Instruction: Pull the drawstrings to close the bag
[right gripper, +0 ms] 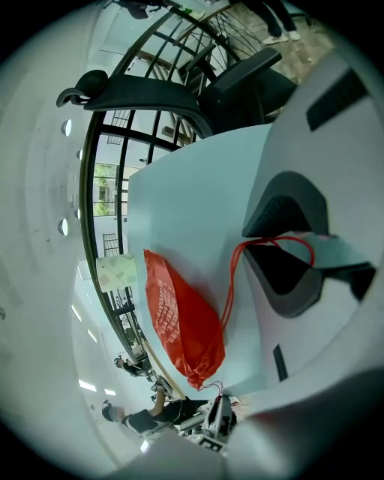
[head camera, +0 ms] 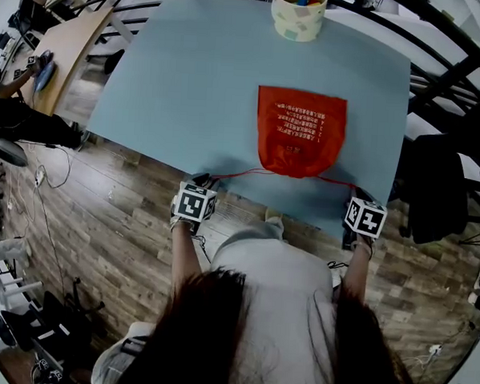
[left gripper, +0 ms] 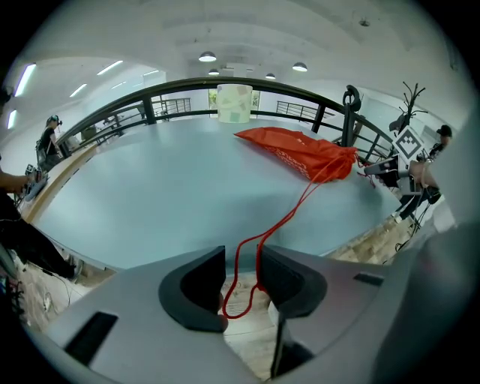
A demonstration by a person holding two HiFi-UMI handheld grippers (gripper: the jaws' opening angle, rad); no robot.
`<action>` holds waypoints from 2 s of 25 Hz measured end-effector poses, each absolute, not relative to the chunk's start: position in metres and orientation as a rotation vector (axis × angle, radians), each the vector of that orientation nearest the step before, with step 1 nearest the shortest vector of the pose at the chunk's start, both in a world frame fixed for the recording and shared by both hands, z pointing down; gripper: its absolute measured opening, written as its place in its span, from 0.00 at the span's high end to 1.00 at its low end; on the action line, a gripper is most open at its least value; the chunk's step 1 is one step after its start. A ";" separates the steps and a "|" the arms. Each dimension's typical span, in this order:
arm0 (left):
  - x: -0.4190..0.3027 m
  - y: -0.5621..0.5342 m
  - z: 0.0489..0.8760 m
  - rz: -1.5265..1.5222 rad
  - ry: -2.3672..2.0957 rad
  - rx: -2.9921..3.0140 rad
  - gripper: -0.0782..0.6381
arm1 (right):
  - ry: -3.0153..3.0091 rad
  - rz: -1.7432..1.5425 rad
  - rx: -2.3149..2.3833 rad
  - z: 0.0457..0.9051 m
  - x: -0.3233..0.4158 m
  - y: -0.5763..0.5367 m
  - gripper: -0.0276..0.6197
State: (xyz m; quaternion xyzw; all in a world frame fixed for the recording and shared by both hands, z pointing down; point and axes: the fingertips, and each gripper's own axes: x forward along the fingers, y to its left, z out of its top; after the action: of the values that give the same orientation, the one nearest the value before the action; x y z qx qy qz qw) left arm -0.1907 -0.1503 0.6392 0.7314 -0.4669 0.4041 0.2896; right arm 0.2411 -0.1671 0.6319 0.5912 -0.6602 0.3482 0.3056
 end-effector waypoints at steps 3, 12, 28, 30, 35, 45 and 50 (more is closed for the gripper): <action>-0.192 -0.150 0.639 1.078 -1.247 1.950 0.70 | -1.747 0.913 1.553 0.632 0.241 -0.164 0.91; -0.196 -0.145 0.638 1.082 -1.252 1.942 0.61 | -1.765 0.914 1.472 0.639 0.232 -0.149 0.80; -0.193 -0.126 0.627 1.054 -1.293 1.950 0.58 | -1.801 0.887 1.449 0.630 0.229 -0.130 0.79; -0.193 -0.121 0.628 1.057 -1.291 1.946 0.58 | -1.810 0.881 1.440 0.630 0.227 -0.128 0.79; -0.189 -0.105 0.630 1.057 -1.281 1.942 0.58 | -1.827 0.861 1.441 0.625 0.226 -0.121 0.79; -0.179 -0.089 0.630 1.026 -1.266 1.951 0.58 | -1.858 0.816 1.455 0.613 0.226 -0.116 0.79; -0.182 -0.088 0.621 1.007 -1.316 1.966 0.58 | -1.878 0.799 1.467 0.606 0.222 -0.114 0.79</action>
State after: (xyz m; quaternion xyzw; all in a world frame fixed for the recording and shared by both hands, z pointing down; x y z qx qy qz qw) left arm -0.1818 -0.0876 0.6206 0.7337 -0.4912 0.3758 0.2814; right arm 0.2223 -0.1142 0.6058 0.5553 -0.7105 0.3022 0.3090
